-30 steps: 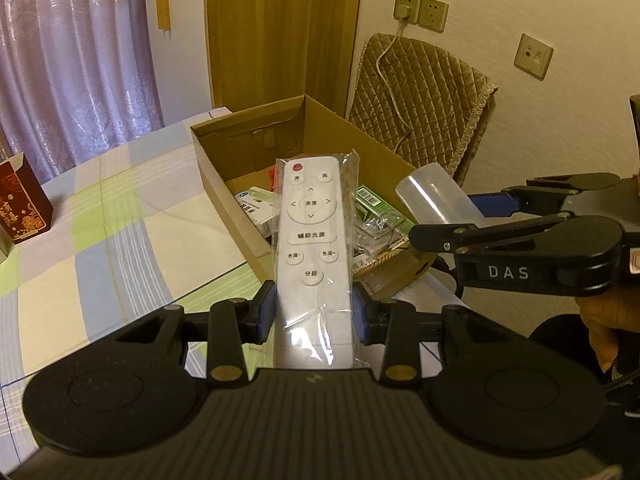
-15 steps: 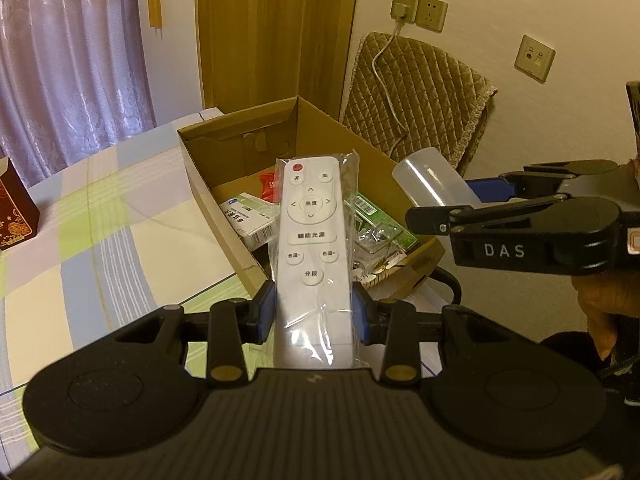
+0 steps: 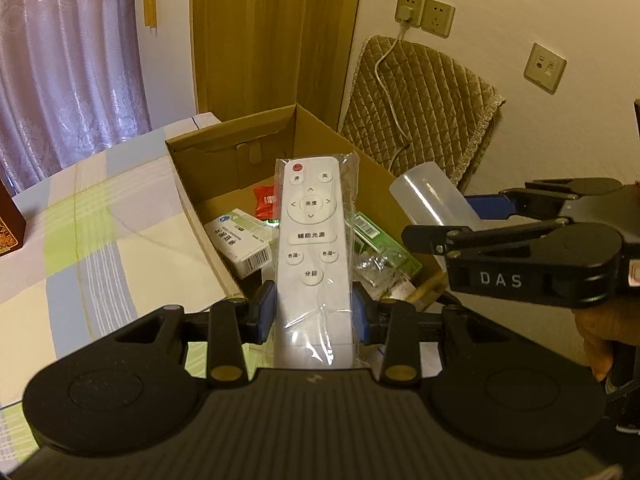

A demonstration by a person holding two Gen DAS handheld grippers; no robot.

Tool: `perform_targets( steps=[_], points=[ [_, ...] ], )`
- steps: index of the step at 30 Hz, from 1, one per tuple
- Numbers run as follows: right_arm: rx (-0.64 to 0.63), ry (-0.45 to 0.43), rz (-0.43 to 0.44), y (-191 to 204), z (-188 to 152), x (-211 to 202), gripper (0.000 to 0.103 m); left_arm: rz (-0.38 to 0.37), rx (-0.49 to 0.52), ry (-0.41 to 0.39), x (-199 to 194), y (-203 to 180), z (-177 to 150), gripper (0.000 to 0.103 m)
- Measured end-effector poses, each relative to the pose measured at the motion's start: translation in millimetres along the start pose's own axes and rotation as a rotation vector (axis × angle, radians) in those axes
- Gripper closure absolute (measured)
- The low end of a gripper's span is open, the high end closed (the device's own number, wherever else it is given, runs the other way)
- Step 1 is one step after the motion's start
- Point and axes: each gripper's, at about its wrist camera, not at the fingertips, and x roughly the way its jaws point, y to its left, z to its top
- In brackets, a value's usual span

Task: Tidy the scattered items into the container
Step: 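Lower the remote into the box and open the left tool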

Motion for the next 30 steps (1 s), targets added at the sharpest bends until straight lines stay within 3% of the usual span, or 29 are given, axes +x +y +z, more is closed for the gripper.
perform_targets(
  steps=[30],
  points=[
    [0.017, 0.011, -0.013, -19.8, 9.2, 29.5, 0.048, 0.000, 0.025, 0.011, 42.9, 3.7, 21.7, 0.068]
  ],
)
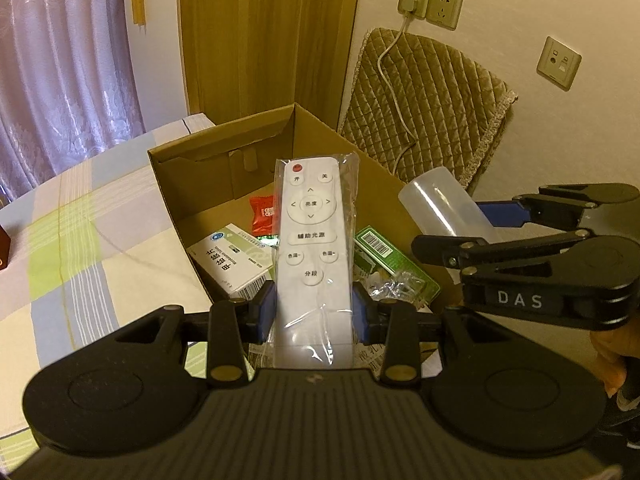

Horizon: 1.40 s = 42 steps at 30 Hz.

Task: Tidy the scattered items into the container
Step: 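Lower the remote into the box and open the left tool, then lower the clear cup into the box and open the right tool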

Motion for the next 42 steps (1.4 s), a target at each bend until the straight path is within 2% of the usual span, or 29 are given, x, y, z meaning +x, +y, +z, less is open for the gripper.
perform_targets(
  steps=[1, 2, 3, 18, 42],
  points=[
    [0.000, 0.001, 0.000, -0.3, 0.1, 0.5, 0.048, 0.004, 0.005, -0.001, 0.4, 0.2, 0.4, 0.064],
    [0.001, 0.001, 0.000, -0.3, 0.1, 0.5, 0.048, 0.014, 0.008, -0.004, 0.3, 0.4, 0.5, 0.044],
    [0.000, 0.001, 0.000, -0.2, 0.0, 0.5, 0.048, 0.022, 0.014, -0.012, -0.7, 0.4, 0.1, 0.039],
    [-0.008, 0.006, 0.008, 5.5, -0.3, 5.6, 0.048, 0.024, 0.002, 0.009, -8.3, 10.1, -7.2, 0.039],
    [-0.025, -0.003, 0.015, 17.3, 16.7, 13.8, 0.048, 0.044, -0.026, -0.003, -21.6, 25.7, -12.2, 0.039]
  ],
)
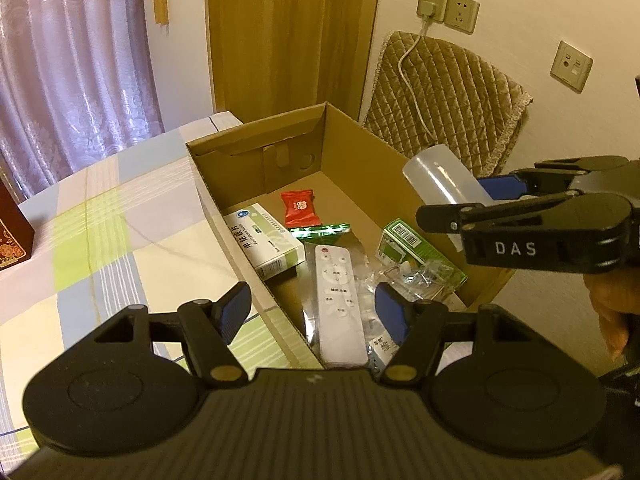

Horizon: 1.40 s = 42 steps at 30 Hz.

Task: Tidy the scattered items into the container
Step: 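Lower the clear cup into the box and open the right tool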

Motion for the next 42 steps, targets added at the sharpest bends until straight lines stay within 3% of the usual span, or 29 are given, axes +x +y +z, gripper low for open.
perform_targets(
  steps=[42],
  points=[
    [-0.006, 0.019, -0.015, 0.7, 13.1, 30.5, 0.048, 0.018, -0.043, 0.006, 3.8, 18.4, -7.1, 0.039]
  ],
)
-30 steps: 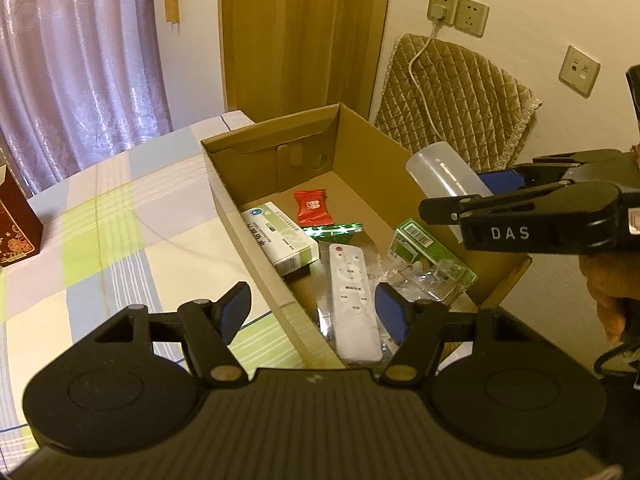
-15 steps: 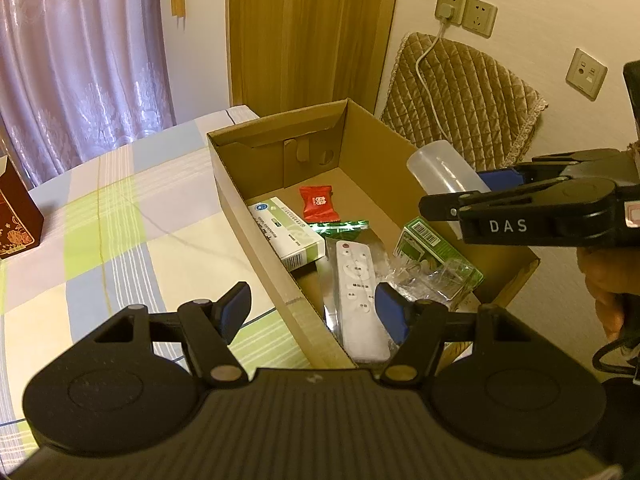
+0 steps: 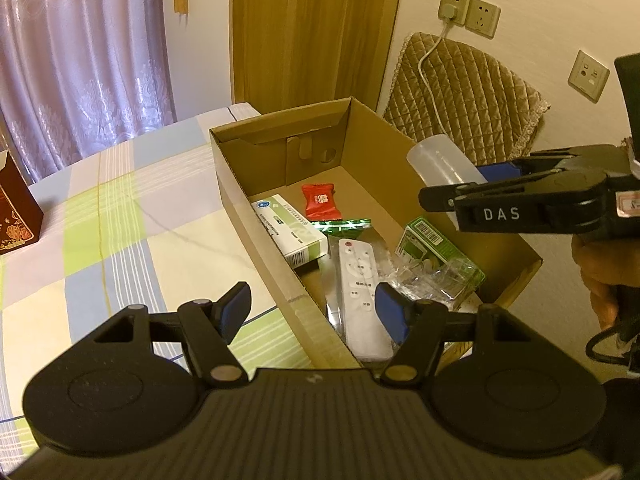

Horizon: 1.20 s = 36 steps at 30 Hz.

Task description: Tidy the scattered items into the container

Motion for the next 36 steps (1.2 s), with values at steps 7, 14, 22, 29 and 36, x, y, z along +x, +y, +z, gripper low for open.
perform_targets(
  steps=[7, 14, 22, 29, 36],
  points=[
    [-0.013, -0.013, 0.016, 1.4, 3.2, 0.0, 0.047, -0.003, -0.006, 0.000, -0.9, 1.9, -0.6, 0.039],
    [0.026, -0.010, 0.001, -7.9, -4.5, -6.6, 0.047, -0.004, -0.007, -0.001, -2.8, 2.1, -0.9, 0.039],
    [0.061, -0.001, 0.002, -12.9, -22.3, -21.9, 0.045, -0.009, -0.013, -0.001, -11.1, -3.2, -8.3, 0.038],
    [0.058, -0.021, 0.008, -8.8, -40.4, -37.5, 0.008, -0.008, -0.028, 0.004, -18.9, -5.2, -18.7, 0.035],
    [0.061, -0.018, 0.000, -10.2, -43.3, -46.5, 0.004, 0.005, -0.039, 0.007, -27.2, -8.5, -27.4, 0.027]
  ],
)
